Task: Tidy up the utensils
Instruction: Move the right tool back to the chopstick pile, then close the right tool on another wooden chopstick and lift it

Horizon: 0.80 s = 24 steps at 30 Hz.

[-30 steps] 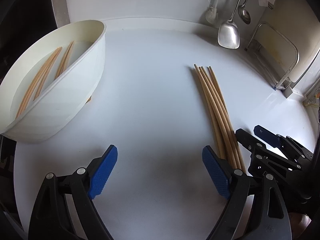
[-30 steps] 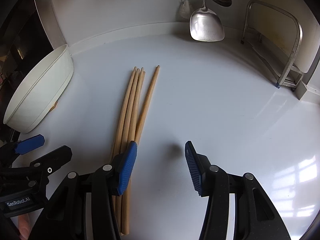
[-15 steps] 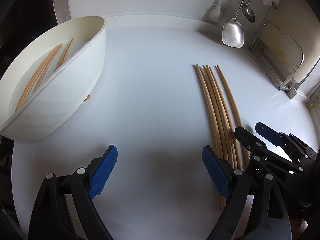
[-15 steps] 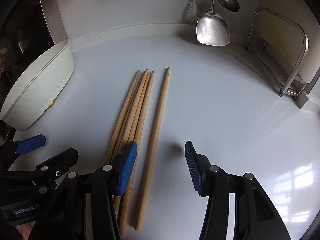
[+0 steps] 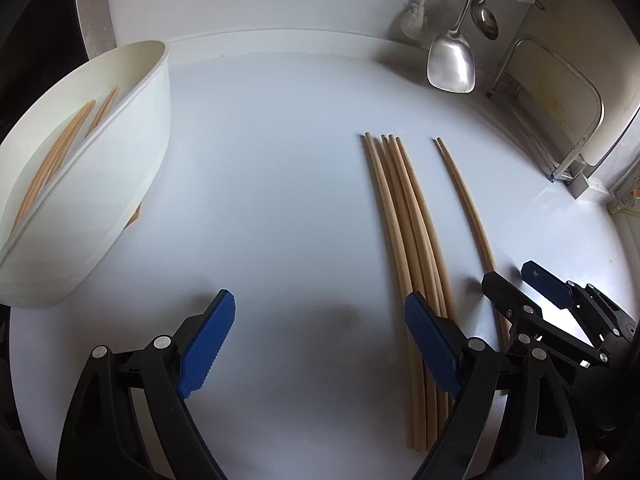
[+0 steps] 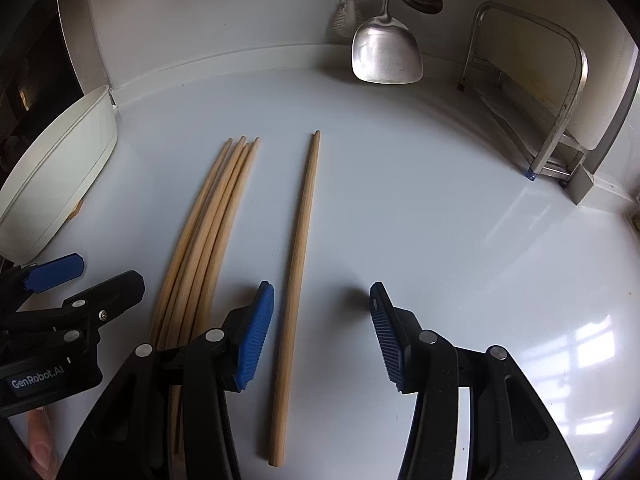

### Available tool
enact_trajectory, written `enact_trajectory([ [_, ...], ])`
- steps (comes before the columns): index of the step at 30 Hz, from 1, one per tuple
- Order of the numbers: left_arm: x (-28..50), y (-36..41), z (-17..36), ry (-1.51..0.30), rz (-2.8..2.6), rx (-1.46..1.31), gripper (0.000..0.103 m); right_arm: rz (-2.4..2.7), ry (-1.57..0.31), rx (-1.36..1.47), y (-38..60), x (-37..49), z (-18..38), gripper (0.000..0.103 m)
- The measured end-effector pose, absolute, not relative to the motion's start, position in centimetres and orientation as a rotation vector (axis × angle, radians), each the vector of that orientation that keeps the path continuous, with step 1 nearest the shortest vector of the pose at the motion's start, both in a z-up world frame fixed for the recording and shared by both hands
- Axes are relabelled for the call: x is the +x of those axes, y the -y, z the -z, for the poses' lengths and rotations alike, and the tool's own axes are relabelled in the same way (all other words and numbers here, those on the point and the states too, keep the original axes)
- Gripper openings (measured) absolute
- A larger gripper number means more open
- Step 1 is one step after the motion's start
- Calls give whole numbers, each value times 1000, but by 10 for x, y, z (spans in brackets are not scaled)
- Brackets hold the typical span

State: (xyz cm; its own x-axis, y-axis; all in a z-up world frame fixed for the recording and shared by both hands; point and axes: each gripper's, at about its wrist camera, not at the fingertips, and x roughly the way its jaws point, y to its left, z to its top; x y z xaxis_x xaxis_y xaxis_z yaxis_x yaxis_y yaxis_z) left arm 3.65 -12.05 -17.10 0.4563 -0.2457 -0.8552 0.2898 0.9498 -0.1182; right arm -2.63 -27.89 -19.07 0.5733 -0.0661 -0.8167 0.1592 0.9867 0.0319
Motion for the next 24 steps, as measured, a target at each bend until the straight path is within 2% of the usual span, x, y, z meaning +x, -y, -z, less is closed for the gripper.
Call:
enact_trajectory([
  [9, 38, 134, 176, -1033, 321, 102, 86, 140, -938, 109, 282, -32, 191, 48],
  [16, 34, 135, 175, -999, 274, 183, 91, 134, -939, 99, 279, -33, 191, 48],
  [24, 41, 129, 177, -1013, 240, 193, 91, 128, -938, 96, 278, -31, 192, 48],
])
